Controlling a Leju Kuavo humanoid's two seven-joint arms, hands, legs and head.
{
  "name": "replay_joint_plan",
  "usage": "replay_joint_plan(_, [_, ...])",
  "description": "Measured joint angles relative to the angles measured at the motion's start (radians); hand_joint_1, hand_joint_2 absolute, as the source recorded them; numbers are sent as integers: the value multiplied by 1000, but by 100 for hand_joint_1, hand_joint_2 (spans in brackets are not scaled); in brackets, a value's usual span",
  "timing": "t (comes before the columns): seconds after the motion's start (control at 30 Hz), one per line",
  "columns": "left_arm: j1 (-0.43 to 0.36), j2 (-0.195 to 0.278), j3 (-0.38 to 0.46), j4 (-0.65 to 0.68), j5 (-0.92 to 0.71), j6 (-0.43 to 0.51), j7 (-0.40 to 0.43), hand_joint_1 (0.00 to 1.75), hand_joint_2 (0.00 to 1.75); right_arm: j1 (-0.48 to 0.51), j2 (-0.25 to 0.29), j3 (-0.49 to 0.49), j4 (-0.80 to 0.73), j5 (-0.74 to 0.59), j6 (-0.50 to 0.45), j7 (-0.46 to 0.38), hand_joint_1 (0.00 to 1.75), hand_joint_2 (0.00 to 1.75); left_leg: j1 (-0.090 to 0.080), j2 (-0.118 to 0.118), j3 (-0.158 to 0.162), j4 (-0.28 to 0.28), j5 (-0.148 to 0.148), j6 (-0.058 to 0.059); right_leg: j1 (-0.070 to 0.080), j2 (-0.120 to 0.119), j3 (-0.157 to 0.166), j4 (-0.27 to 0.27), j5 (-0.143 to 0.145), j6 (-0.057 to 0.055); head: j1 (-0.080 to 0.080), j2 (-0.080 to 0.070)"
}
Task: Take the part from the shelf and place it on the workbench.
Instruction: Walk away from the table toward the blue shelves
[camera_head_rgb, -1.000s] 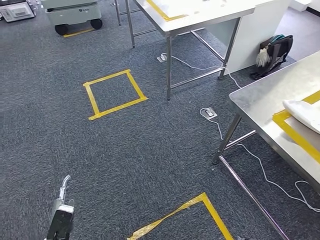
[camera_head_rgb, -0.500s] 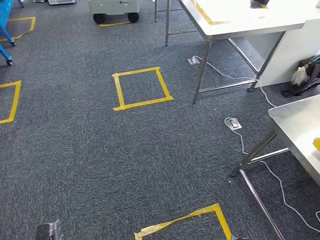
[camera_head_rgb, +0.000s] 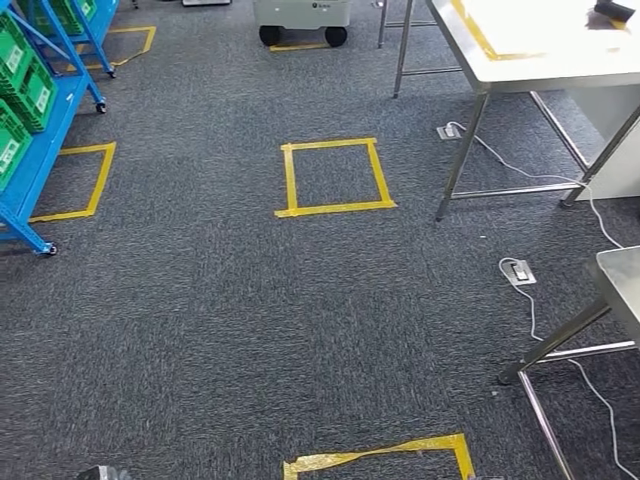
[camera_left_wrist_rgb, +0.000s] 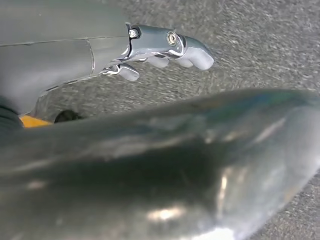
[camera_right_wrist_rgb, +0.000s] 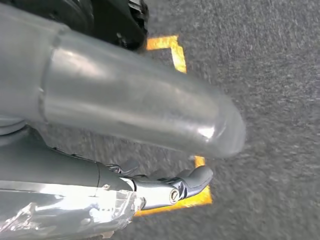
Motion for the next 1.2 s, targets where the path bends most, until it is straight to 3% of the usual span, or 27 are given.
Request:
replay_joint_plan(0.07, [-6, -2, 8, 4, 0, 0, 0, 0, 0, 1, 0, -4, 1, 1, 0, 0, 0, 0, 1, 44, -64, 129, -63, -7, 2, -28, 0, -2, 0, -5, -3, 0])
replay_joint_plan(0.13, [-7, -2, 13, 7, -5, 3, -2, 0, 0, 2, 0, -7, 2, 1, -1, 0, 0, 0, 6, 56, -96, 198, -77, -13, 2, -55, 0, -2, -3, -4, -3, 0])
replay_joint_plan(0.17, [-6, -2, 14, 8, -11, 7, -4, 0, 0, 1, 0, -9, 3, 2, 0, -1, 0, 0, 8, 60, -85, 178, -57, -16, 0, -68, 0, -1, -4, -2, -3, 0])
replay_joint_plan(0.2, [-6, -2, 15, 8, -21, 10, -8, 0, 0, 1, 0, -9, 5, 3, 0, -2, 0, 0, 10, 70, -55, 123, -25, -19, -1, -80, 2, -1, -6, 1, -3, 0])
replay_joint_plan(0.27, [-10, -3, 15, 8, -41, 15, -16, 0, 0, 1, -1, -12, 7, 6, -2, -5, 0, 0, 12, 121, 19, -11, 27, -22, 1, -101, 4, 4, -13, 13, -5, 0])
replay_joint_plan(0.33, [-15, -6, 15, 9, -56, 15, -22, 0, 0, 0, -2, -15, 8, 9, -5, -7, 0, 0, 10, 149, 53, -73, 37, -10, 7, -121, 7, 7, -22, 26, -2, 0])
replay_joint_plan(0.4, [-16, -6, 15, 9, -63, 16, -23, 0, 0, -4, -2, -16, 8, 10, -8, -8, 0, 0, 8, 125, 52, -75, 34, 7, 7, -140, 20, 8, -30, 35, 3, 0])
replay_joint_plan(0.47, [-15, -5, 15, 9, -68, 22, -23, 0, 0, -7, -3, -17, 9, 12, -11, -8, 0, 0, 9, 103, 53, -76, 38, 21, 2, -111, 16, 49, -57, 44, 5, 0])
replay_joint_plan(0.53, [-17, -5, 15, 9, -78, 33, -23, 0, 0, -7, -3, -20, 10, 13, -12, -9, 0, 0, 10, 79, 52, -77, 42, 32, -2, -48, -32, 161, -118, 50, 9, 0])
replay_joint_plan(0.57, [-19, -6, 15, 9, -85, 39, -24, 0, 0, -6, -3, -23, 11, 14, -12, -9, 0, 0, 9, 65, 50, -76, 43, 35, -3, -29, -64, 230, -150, 49, 9, 0])
replay_joint_plan(0.6, [-19, -6, 15, 9, -91, 43, -25, 0, 0, -4, -3, -25, 13, 14, -12, -9, 0, 0, 8, 50, 49, -76, 44, 37, -2, -20, -94, 285, -170, 48, 9, 0])
replay_joint_plan(0.63, [-19, -6, 15, 9, -96, 47, -25, 0, 0, -3, -3, -27, 14, 15, -12, -9, 0, 0, 6, 35, 49, -76, 44, 37, -1, -16, -113, 312, -172, 45, 9, 0])
replay_joint_plan(0.67, [-18, -6, 15, 9, -101, 51, -26, 0, 0, -3, -3, -30, 14, 16, -13, -9, 0, 0, 5, 20, 50, -76, 44, 37, 0, -13, -116, 301, -152, 40, 9, 0])
replay_joint_plan(0.7, [-18, -7, 15, 9, -104, 53, -26, 0, 0, -3, -3, -32, 15, 16, -13, -9, 0, 0, 4, 5, 51, -76, 44, 37, 2, -6, -101, 252, -115, 34, 9, 0])
replay_joint_plan(0.77, [-18, -9, 15, 9, -111, 60, -27, 0, 0, -3, -4, -37, 15, 18, -14, -9, 0, 0, 3, -21, 51, -75, 45, 35, 4, 36, -48, 111, -40, 21, 9, 0])
replay_joint_plan(0.8, [-19, -11, 15, 9, -115, 63, -27, 0, 0, -3, -4, -39, 16, 19, -14, -9, 0, 0, 2, -32, 50, -74, 45, 32, 4, 55, -27, 57, -19, 17, 9, 0])
replay_joint_plan(0.83, [-19, -12, 15, 9, -117, 66, -28, 0, 0, -4, -4, -41, 16, 19, -14, -9, 0, 0, 3, -42, 47, -74, 46, 27, 5, 69, -16, 28, -12, 15, 9, 0])
replay_joint_plan(0.9, [-17, -14, 15, 9, -119, 68, -29, 0, 0, -5, -4, -42, 17, 20, -14, -9, 0, 0, 7, -61, 39, -76, 51, 14, 8, 59, -9, 17, -10, 12, 9, 0])
replay_joint_plan(0.93, [-15, -13, 15, 9, -119, 69, -30, 0, 0, -7, -4, -42, 18, 21, -14, -9, 0, 0, 8, -58, 36, -75, 51, 9, 7, 49, -6, 12, -6, 8, 8, 0])
replay_joint_plan(1.0, [-15, -12, 16, 9, -121, 70, -31, 0, 0, -7, -4, -42, 19, 21, -14, -9, 0, 0, 6, -14, 12, -34, 19, -1, 3, 25, -2, -1, 4, 1, 4, 0])
replay_joint_plan(1.07, [-18, -12, 16, 9, -128, 71, -32, 0, 0, -4, -4, -44, 19, 23, -14, -10, 0, 0, 5, 39, -43, 82, -49, -10, 3, -4, -2, -5, 5, -4, -1, 0])
replay_joint_plan(1.1, [-19, -13, 17, 9, -132, 72, -33, 0, 0, -2, -4, -45, 19, 24, -14, -10, 0, 0, 7, 49, -72, 145, -76, -15, 3, -20, -2, -5, 4, -5, -1, 0])
replay_joint_plan(1.13, [-18, -13, 17, 9, -137, 73, -33, 0, 0, -1, -3, -47, 19, 25, -15, -10, 0, 0, 8, 54, -91, 185, -85, -19, 3, -35, -2, -5, 3, -5, -1, 0])
replay_joint_plan(1.17, [-17, -12, 19, 9, -142, 74, -33, 0, 0, -1, -1, -50, 19, 25, -17, -10, 0, 0, 10, 57, -92, 189, -75, -23, 1, -49, -1, -5, 1, -4, -1, 0])
replay_joint_plan(1.2, [-15, -11, 21, 9, -147, 76, -33, 0, 0, -1, 3, -53, 19, 26, -20, -10, 0, 0, 13, 63, -73, 154, -48, -27, -1, -61, 1, -4, -1, -1, -1, 0])
